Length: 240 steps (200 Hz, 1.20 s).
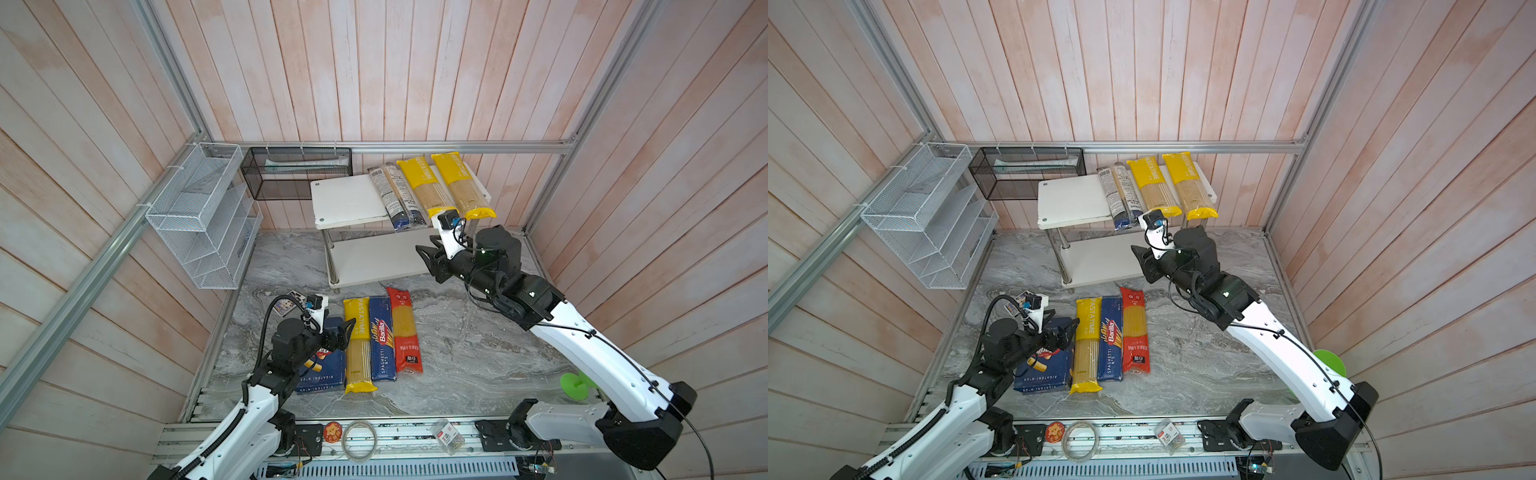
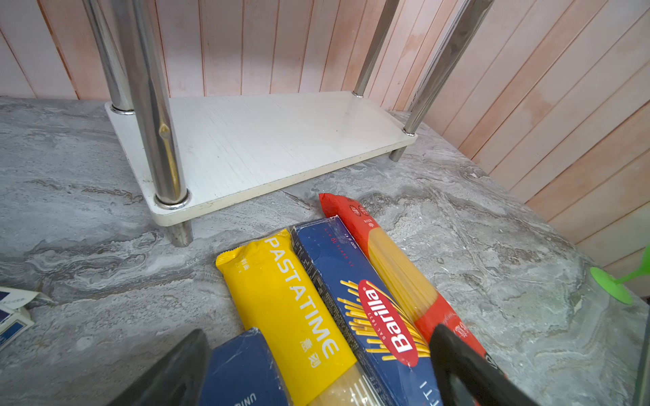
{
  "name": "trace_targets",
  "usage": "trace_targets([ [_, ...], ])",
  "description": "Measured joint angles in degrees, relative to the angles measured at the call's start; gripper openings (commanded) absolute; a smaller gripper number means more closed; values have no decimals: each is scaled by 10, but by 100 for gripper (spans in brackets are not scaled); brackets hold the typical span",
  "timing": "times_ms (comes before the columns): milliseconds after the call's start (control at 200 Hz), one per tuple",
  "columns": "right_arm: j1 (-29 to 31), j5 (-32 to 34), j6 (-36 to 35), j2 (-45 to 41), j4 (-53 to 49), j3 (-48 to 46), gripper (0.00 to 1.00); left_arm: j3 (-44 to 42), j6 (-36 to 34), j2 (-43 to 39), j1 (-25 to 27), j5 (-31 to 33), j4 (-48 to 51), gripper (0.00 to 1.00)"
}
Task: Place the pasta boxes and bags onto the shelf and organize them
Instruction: 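Draw the right gripper back from the shelf down toward the table packages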
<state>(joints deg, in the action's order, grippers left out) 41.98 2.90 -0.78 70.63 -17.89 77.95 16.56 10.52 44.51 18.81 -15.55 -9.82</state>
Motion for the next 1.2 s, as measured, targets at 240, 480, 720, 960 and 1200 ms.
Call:
trace_targets([
  [240, 0, -2, 44, -50, -3, -65, 50, 0, 0, -4, 0, 2, 0, 100],
  [480, 1, -11, 99, -73, -10, -148, 54, 0, 0, -10, 0, 10, 0, 100],
  [720, 46, -3, 157, -104, -6, -235, 59, 0, 0, -20, 0, 11, 0, 100],
  [960, 65, 18, 225, -112, 33, -342, 64, 0, 0, -33, 0, 11, 0, 100],
  [1200, 70, -1, 276, -66, 98, -390, 68, -6, 0, -49, 0, 13, 0, 100],
])
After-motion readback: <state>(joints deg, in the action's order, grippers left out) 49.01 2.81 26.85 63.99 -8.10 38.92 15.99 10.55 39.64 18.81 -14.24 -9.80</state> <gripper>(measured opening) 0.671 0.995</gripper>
